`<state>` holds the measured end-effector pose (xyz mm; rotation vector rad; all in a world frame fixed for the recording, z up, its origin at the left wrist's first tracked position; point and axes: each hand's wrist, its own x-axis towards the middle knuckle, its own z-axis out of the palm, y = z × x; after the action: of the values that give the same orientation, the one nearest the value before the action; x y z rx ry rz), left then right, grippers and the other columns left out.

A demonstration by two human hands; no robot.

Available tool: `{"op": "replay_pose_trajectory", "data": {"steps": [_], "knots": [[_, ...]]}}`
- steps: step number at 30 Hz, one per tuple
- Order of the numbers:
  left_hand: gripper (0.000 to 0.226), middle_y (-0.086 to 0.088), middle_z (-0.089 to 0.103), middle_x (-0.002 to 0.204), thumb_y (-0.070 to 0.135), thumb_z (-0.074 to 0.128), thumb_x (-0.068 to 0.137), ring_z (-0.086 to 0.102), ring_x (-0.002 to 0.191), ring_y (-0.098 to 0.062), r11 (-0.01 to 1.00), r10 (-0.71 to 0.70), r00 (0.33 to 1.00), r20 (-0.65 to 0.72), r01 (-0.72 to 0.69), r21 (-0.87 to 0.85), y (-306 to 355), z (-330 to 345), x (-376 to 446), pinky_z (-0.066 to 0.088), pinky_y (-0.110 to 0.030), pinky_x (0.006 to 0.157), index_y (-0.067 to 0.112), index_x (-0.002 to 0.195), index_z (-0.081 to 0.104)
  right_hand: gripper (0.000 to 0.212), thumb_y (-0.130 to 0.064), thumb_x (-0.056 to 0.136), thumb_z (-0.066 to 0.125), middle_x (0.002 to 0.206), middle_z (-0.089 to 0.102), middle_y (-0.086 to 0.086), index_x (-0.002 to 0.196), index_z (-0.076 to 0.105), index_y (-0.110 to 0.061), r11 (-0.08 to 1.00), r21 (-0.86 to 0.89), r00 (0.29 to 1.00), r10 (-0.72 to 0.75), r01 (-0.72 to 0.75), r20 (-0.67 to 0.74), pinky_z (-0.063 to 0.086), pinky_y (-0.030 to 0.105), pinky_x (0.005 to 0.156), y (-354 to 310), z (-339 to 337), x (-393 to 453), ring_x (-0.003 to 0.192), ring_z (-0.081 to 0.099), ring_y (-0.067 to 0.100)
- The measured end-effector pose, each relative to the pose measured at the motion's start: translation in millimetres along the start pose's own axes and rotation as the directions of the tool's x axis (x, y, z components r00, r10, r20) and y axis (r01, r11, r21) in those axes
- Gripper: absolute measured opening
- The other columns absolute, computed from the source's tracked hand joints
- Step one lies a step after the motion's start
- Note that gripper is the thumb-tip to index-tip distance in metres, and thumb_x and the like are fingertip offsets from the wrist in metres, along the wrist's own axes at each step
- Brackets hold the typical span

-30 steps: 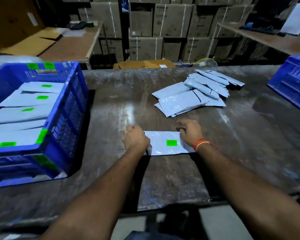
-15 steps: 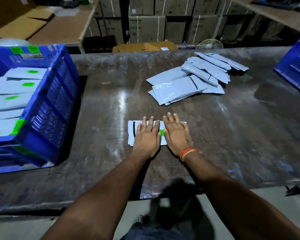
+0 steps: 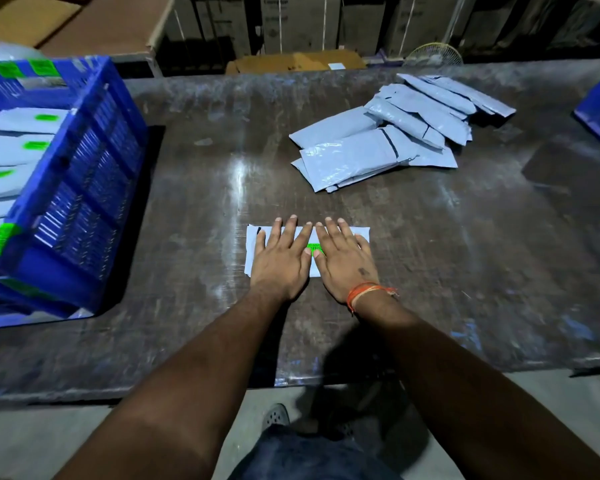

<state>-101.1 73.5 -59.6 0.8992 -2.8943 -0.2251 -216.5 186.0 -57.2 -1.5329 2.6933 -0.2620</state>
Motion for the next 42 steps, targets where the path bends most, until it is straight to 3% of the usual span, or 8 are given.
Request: {"op": "replay_pose_trajectory", "data": {"steps": [17, 23, 25, 28, 30, 34, 37, 42], "knots": [[0.058, -0.004, 0.01, 0.169, 0.048, 0.017, 0.103, 0.005, 0.155, -0.025, 0.998, -0.062, 0.998, -0.018, 0.062, 0.007, -13.2, 0.8, -3.4, 0.008, -0.049, 0.124, 0.032, 0.16, 0.017, 0.064, -0.054, 0.102, 0.019, 0.167, 0.006, -0.003, 0.159, 0.012, -0.026, 0.987, 0.042, 0.988, 0.155, -0.156, 0.03, 0.01, 0.049, 0.121, 30.5, -1.8, -7.6, 0.153, 0.003, 0.018], [0.06, -0.004, 0.011, 0.169, 0.048, 0.02, 0.103, 0.005, 0.155, -0.024, 0.967, -0.256, 0.967, -0.009, 0.256, -0.012, -29.7, -3.4, -9.9, 0.007, -0.055, 0.122, 0.029, 0.159, 0.019, 0.069, -0.057, 0.102, 0.015, 0.167, -0.002, -0.004, 0.16, 0.006, -0.021, 0.972, 0.019, 0.969, 0.23, -0.233, 0.09, 0.004, 0.046, 0.122, 49.4, -8.0, -14.4, 0.153, -0.006, 0.018], [0.06, -0.01, 0.026, 0.162, 0.048, 0.025, 0.1, 0.021, 0.15, -0.028, 0.931, -0.365, 0.929, -0.059, 0.365, -0.023, -31.3, -11.3, -14.7, 0.018, -0.057, 0.117, 0.024, 0.154, 0.031, 0.07, -0.055, 0.102, 0.02, 0.167, 0.004, 0.003, 0.159, 0.011, -0.016, 0.955, 0.029, 0.953, 0.292, -0.296, 0.081, 0.01, 0.047, 0.121, 49.8, -14.1, -14.4, 0.153, 0.001, 0.023], [0.051, -0.015, 0.05, 0.128, 0.048, 0.046, 0.091, 0.045, 0.118, -0.034, 0.859, -0.512, 0.83, -0.221, 0.501, -0.106, -16.7, -25.9, -26.4, 0.041, -0.05, 0.094, 0.019, 0.132, 0.051, 0.062, -0.05, 0.098, 0.04, 0.148, 0.04, 0.016, 0.146, 0.037, -0.012, 0.913, 0.106, 0.911, 0.403, -0.394, -0.084, 0.034, 0.048, 0.103, 36.2, -26.7, -19.4, 0.135, 0.035, 0.035], [0.049, -0.015, 0.049, 0.124, 0.043, 0.059, 0.089, 0.046, 0.115, -0.036, 0.817, -0.575, 0.798, -0.181, 0.549, -0.175, -8.8, -31.6, -29.9, 0.043, -0.048, 0.092, 0.022, 0.133, 0.05, 0.053, -0.048, 0.09, 0.054, 0.13, 0.048, 0.017, 0.13, 0.046, -0.014, 0.894, 0.161, 0.893, 0.437, -0.418, -0.106, 0.041, 0.046, 0.093, 25.2, -31.7, -21.0, 0.12, 0.043, 0.036], [0.05, -0.017, 0.046, 0.128, 0.026, 0.069, 0.087, 0.051, 0.114, -0.038, 0.732, -0.617, 0.786, -0.023, 0.564, -0.382, -14.1, -40.0, -21.9, 0.046, -0.042, 0.096, 0.028, 0.133, 0.05, 0.062, -0.04, 0.08, 0.071, 0.131, 0.047, 0.017, 0.131, 0.043, -0.019, 0.832, 0.276, 0.87, 0.492, -0.481, 0.035, 0.045, 0.046, 0.096, 22.1, -38.8, -16.8, 0.121, 0.044, 0.038], [0.042, -0.013, 0.054, 0.119, 0.008, 0.066, 0.083, 0.061, 0.101, -0.034, 0.683, -0.629, 0.777, 0.01, 0.559, -0.47, -24.0, -39.6, -17.0, 0.047, -0.031, 0.083, 0.027, 0.12, 0.058, 0.062, -0.034, 0.077, 0.073, 0.126, 0.056, 0.012, 0.132, 0.043, -0.026, 0.786, 0.367, 0.86, 0.502, -0.498, 0.093, 0.045, 0.044, 0.099, 30.0, -37.8, -10.0, 0.118, 0.048, 0.038], [0.03, 0.008, 0.07, 0.085, -0.001, 0.056, 0.084, 0.063, 0.079, -0.011, 0.62, -0.641, 0.766, -0.05, 0.478, -0.623, -18.8, -35.7, -23.6, 0.038, -0.014, 0.068, 0.021, 0.089, 0.075, 0.054, -0.001, 0.074, 0.05, 0.086, 0.061, -0.009, 0.118, 0.054, -0.032, 0.667, 0.655, 0.897, 0.44, -0.355, 0.038, 0.051, 0.034, 0.086, 35.3, -36.6, -15.7, 0.092, 0.059, 0.026]]}}
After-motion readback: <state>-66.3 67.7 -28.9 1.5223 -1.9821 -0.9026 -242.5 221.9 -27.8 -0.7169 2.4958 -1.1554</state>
